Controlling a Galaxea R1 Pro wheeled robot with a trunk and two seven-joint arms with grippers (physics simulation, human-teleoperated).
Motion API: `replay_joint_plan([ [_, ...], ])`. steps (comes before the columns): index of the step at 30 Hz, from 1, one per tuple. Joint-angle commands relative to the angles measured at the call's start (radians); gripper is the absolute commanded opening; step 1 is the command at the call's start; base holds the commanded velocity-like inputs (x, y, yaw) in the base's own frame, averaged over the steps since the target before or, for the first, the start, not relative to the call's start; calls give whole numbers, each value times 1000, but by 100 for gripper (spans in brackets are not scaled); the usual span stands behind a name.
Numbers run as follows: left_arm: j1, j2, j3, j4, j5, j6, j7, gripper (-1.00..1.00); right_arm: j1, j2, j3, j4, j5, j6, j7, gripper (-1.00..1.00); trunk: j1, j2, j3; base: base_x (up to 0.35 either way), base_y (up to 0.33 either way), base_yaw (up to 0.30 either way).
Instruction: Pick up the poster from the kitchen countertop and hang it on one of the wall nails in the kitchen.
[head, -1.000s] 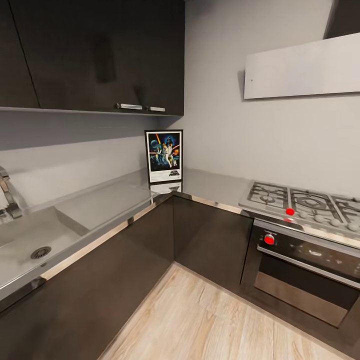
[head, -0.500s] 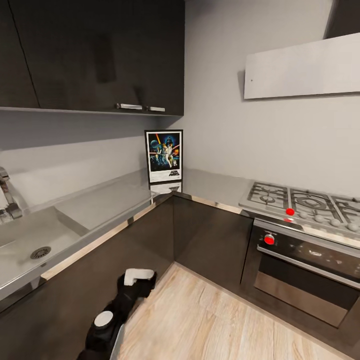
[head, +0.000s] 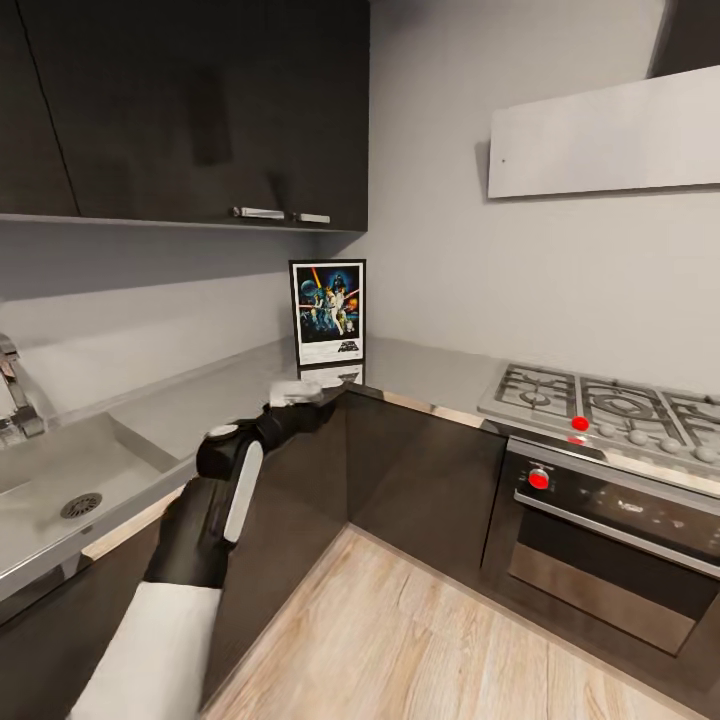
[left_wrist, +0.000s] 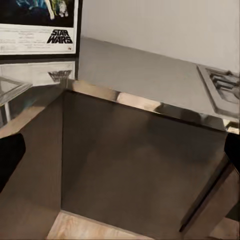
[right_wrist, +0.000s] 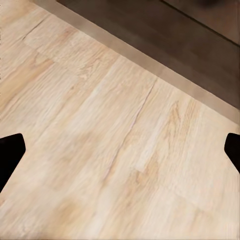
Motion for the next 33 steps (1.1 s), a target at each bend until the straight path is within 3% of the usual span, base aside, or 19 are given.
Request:
replay_joint_plan([
  [1,-39,0,24,34,6,31,-10,100,0,-9,1,2,-1,-14,7,100,0,-1,-1,0,0,0],
  [2,-106,44,67,117,9,55,-66,100,1,-34,0,5,-5,-45,43,100,0,-1,-1,0,0,0],
  [3,-121,63,75,139,11,58,-92,100,1,-38,0,5,-7,-55,57,100,0,-1,-1,0,0,0],
  [6,-163,206,105,252,38,38,-304,100,3,-52,0,-4,-51,-181,149,100,0,-1,-1,0,0,0],
  [9,-172,261,119,293,49,-32,-395,100,28,-54,1,-66,-77,-287,175,100,0,-1,-1,0,0,0],
  [10,-175,280,124,321,53,-69,-425,100,104,-53,1,-176,-87,-326,182,100,0,-1,-1,0,0,0],
  [14,-177,293,127,354,57,-97,-446,100,210,-49,1,-318,-92,-344,185,100,0,-1,-1,0,0,0],
  [18,-178,298,128,367,60,-108,-455,100,251,-45,0,-291,-93,-320,182,100,0,-1,-1,0,0,0],
  [24,-178,300,129,374,59,-111,-461,100,263,-37,0,-253,-94,-309,181,100,0,-1,-1,23,0,0],
  [33,-178,300,129,402,58,-111,-462,100,264,-27,2,-249,-93,-309,182,100,0,-1,-1,300,0,0],
])
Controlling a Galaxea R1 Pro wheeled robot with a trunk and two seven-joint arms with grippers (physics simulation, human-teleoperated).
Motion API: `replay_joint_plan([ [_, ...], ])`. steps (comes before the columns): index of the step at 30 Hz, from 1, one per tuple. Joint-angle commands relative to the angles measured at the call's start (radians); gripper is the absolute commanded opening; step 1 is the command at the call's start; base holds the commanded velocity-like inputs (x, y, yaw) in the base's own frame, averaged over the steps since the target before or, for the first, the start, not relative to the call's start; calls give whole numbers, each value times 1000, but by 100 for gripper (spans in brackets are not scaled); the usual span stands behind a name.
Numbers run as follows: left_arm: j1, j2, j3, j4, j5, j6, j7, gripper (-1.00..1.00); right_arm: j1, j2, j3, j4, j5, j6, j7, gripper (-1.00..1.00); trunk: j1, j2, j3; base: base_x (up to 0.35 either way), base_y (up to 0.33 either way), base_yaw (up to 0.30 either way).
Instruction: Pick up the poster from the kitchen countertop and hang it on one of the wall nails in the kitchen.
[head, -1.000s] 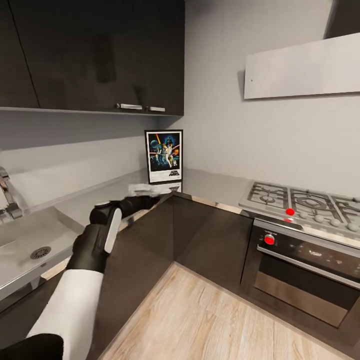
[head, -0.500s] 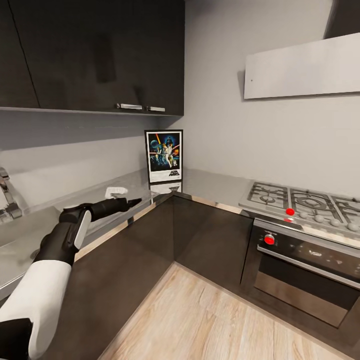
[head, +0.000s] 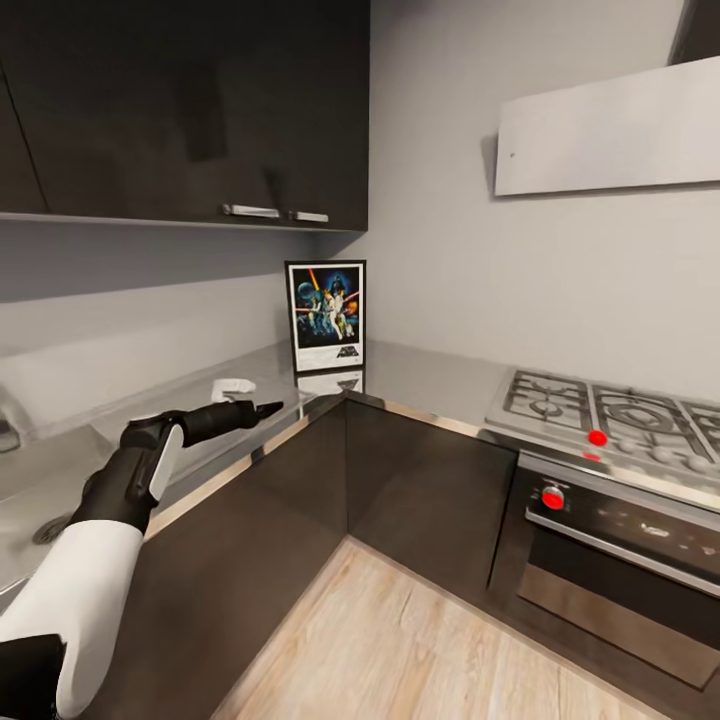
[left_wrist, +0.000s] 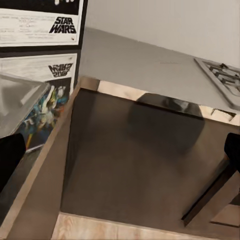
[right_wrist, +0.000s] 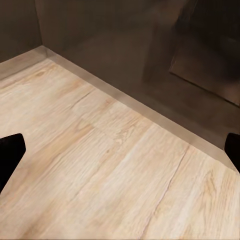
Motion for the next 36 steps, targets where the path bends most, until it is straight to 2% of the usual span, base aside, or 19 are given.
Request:
replay_joint_plan([
  [1,-1,0,1,3,9,9,0,100,0,0,0,-1,-9,-1,8,100,1,0,-1,330,0,0],
  [7,-1,0,1,11,9,9,2,100,0,1,0,0,-10,-3,8,100,1,0,-1,190,-21,0],
  [26,-1,0,1,12,9,10,7,100,1,1,1,1,-9,-2,8,100,1,0,-1,196,-145,2],
  [36,-1,0,1,12,9,11,8,100,0,1,2,2,-8,-1,8,100,1,0,-1,169,-23,138],
])
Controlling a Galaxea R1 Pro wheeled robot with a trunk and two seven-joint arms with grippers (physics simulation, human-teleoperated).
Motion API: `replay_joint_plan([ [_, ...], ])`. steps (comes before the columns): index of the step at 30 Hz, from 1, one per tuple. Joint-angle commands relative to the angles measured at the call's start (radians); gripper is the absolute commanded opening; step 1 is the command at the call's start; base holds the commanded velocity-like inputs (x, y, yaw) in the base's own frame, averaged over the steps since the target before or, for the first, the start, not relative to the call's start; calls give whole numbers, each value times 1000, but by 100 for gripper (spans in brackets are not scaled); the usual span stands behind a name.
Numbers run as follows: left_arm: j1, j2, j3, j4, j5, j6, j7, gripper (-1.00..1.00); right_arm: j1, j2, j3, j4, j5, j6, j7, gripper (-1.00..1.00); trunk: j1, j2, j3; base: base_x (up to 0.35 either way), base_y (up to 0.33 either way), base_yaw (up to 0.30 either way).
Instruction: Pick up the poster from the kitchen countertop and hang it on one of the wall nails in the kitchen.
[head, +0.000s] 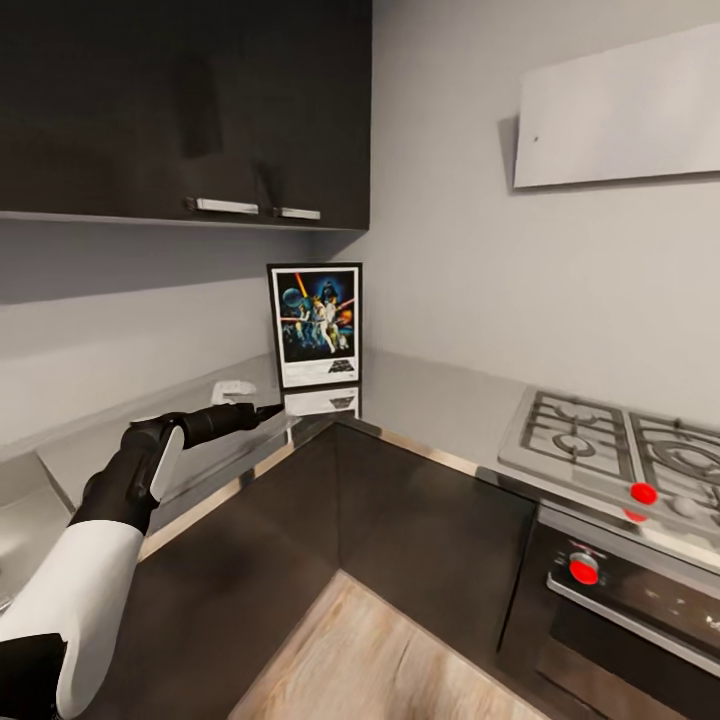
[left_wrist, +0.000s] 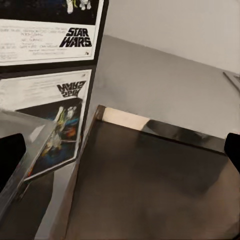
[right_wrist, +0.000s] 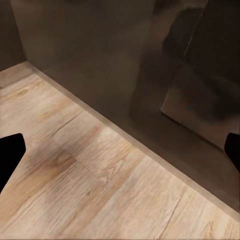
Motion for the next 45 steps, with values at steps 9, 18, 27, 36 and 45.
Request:
replay_joint_plan([
  [9,-1,0,1,1,7,10,1,100,0,0,2,20,-7,2,11,100,1,0,-1,211,-1,8],
  [18,-1,0,1,29,7,9,1,100,-3,17,2,144,-8,5,11,100,1,0,-1,106,0,0],
  [27,-1,0,1,36,7,9,1,100,-11,31,2,350,-7,4,13,100,1,0,-1,185,0,0],
  [36,-1,0,1,37,7,9,1,100,-11,37,4,379,-6,5,15,100,1,0,-1,173,0,0],
  [45,-1,0,1,36,7,9,0,100,-11,52,6,443,-7,5,16,100,1,0,-1,188,0,0],
])
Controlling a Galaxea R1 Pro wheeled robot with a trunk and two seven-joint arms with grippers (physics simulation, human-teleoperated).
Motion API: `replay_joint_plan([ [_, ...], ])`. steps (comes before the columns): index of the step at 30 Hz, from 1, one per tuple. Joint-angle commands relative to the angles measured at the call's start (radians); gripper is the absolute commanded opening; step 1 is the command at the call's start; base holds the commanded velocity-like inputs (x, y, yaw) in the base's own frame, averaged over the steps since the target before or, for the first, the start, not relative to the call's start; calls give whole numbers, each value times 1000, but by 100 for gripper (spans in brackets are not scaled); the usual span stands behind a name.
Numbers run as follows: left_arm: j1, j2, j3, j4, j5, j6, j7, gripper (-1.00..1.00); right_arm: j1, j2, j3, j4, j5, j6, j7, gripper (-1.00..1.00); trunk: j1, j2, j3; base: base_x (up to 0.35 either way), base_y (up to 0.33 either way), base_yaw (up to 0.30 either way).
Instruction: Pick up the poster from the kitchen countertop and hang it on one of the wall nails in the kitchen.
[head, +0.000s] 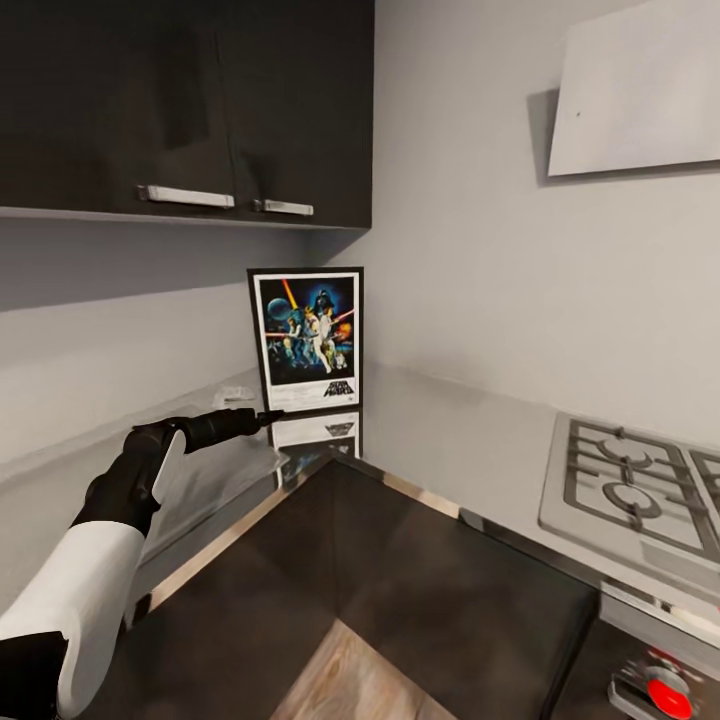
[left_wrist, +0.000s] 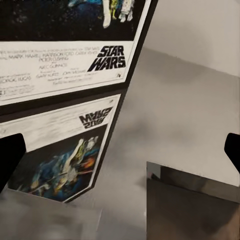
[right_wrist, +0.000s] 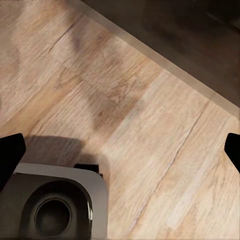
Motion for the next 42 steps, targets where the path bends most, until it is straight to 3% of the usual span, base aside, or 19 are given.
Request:
replay_joint_plan([
  [1,-1,0,1,0,9,9,0,100,0,0,1,0,-9,-1,8,100,0,0,-1,80,0,0],
  [19,-1,2,11,-18,8,12,-5,100,0,3,0,7,12,-2,8,100,0,0,-1,11,0,0],
  [29,-1,42,38,-69,7,20,-4,100,0,3,0,6,12,-3,7,100,0,0,-1,0,0,0],
  [33,-8,46,40,-74,7,33,-1,100,0,3,0,5,12,-3,6,100,0,0,-1,0,0,0],
  [37,-93,47,39,-55,6,125,30,100,0,3,0,4,12,-4,6,100,0,0,-1,0,0,0],
  [42,-179,47,38,52,6,144,44,100,0,3,0,4,12,-4,6,100,0,0,-1,0,0,0],
])
